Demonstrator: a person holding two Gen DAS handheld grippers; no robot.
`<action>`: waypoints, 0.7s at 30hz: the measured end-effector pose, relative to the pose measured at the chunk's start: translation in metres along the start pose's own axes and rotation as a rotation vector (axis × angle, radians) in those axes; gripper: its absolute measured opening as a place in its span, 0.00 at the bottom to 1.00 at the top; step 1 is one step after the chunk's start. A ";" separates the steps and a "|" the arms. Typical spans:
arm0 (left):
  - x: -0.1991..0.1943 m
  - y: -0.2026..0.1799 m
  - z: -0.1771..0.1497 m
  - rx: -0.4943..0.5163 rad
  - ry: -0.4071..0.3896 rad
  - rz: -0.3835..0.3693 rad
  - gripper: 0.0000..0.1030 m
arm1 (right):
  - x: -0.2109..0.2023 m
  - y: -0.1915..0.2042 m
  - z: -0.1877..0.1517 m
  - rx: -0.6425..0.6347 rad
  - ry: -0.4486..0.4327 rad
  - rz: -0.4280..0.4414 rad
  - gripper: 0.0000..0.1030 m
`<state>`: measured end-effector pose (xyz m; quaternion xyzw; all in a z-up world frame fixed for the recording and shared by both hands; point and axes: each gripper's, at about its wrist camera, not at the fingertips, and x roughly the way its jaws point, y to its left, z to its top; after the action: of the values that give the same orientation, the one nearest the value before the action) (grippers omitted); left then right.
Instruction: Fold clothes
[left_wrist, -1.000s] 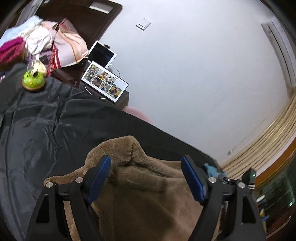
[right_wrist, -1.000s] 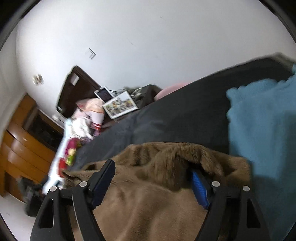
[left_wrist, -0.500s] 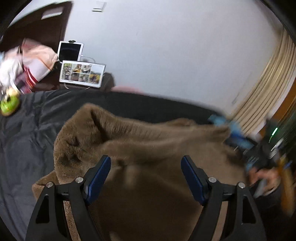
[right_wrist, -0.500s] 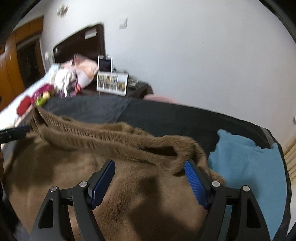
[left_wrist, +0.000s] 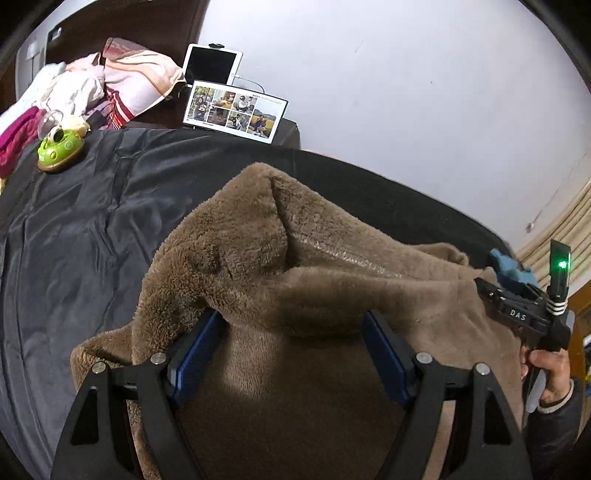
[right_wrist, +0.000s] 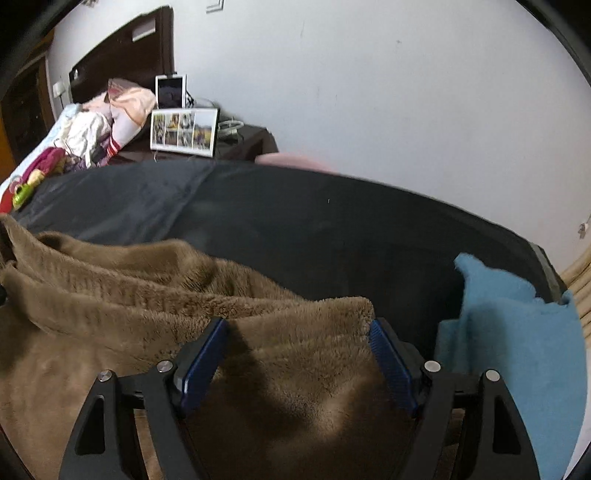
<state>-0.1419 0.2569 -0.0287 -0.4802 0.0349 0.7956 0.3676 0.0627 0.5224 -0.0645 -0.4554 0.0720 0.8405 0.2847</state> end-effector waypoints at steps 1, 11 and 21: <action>0.002 -0.002 0.000 0.014 0.003 0.013 0.79 | 0.003 0.000 -0.001 -0.002 0.005 -0.002 0.80; 0.005 0.004 -0.001 0.006 0.006 -0.029 0.82 | -0.077 -0.024 -0.017 0.103 -0.204 0.068 0.80; -0.039 0.002 0.008 -0.030 -0.057 -0.060 0.82 | -0.114 -0.003 -0.056 0.054 -0.146 0.121 0.80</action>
<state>-0.1381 0.2371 0.0062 -0.4637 -0.0018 0.7981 0.3848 0.1528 0.4567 -0.0045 -0.3798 0.1011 0.8849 0.2502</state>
